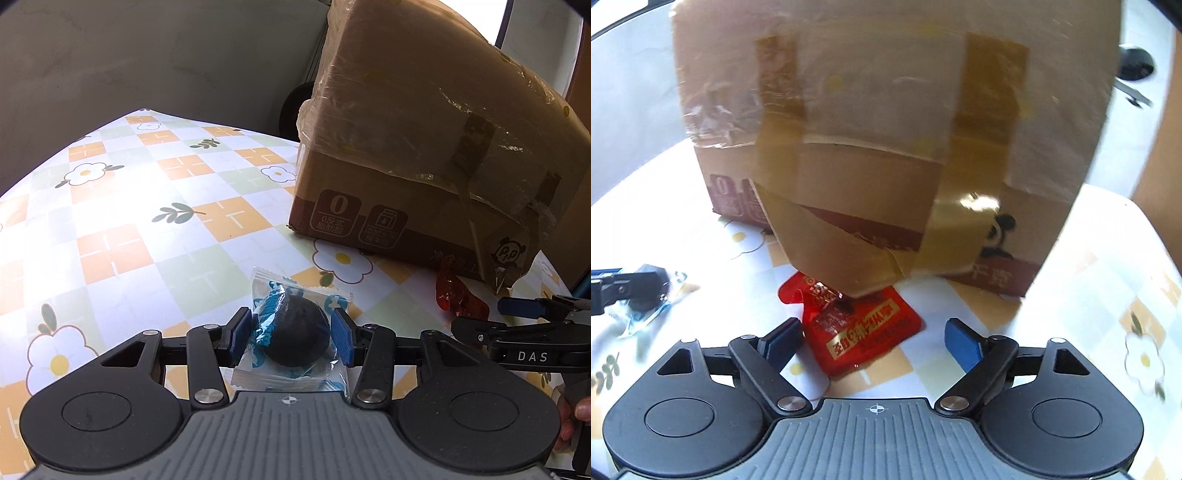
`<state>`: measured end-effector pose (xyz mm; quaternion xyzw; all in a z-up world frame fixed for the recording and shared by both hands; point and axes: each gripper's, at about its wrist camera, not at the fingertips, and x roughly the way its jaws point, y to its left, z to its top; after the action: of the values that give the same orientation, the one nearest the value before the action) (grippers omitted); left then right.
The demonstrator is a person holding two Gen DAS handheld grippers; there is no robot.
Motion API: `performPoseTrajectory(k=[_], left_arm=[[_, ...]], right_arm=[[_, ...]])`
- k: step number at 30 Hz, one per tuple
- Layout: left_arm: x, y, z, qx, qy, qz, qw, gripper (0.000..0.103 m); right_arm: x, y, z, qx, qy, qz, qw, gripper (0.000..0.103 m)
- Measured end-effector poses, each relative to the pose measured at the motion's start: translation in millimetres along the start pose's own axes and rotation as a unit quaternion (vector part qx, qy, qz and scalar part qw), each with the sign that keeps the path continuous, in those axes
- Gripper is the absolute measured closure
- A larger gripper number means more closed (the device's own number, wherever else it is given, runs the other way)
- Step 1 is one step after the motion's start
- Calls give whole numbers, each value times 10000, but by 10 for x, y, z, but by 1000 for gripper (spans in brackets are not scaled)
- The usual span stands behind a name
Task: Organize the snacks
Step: 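Close the left tool on the blue-wrapped snack while the right tool grips the red spicy packet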
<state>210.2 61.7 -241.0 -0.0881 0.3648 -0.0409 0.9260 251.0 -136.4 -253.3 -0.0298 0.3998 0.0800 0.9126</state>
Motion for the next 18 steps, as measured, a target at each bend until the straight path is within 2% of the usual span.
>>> performPoseTrajectory(k=[3,8,10,12,13,14,18], left_arm=[[6,-12,6,12,15,33,10000,53],[26,-22,9,62,0,61,10000,53],[31,-20,5,78,-8,54,10000,53],[31,-15,5,77,-11,47,10000,53],[30,-12,5,74,-9,46,10000,53],[29,-12,5,69,-10,49,10000,53],[-2,-29,-12,99,-6,72,9999,53]], right_arm=[[10,-52,27,-214,-130,311,9992,21],[71,-138,113,-157,-232,685,9973,28],[150,-158,142,-96,-141,816,9965,31],[134,-143,134,-141,-195,757,9968,36],[120,-125,129,-201,-206,715,9970,44],[106,-91,113,-266,-225,677,9971,47],[37,-28,10,-351,-247,733,9964,48]])
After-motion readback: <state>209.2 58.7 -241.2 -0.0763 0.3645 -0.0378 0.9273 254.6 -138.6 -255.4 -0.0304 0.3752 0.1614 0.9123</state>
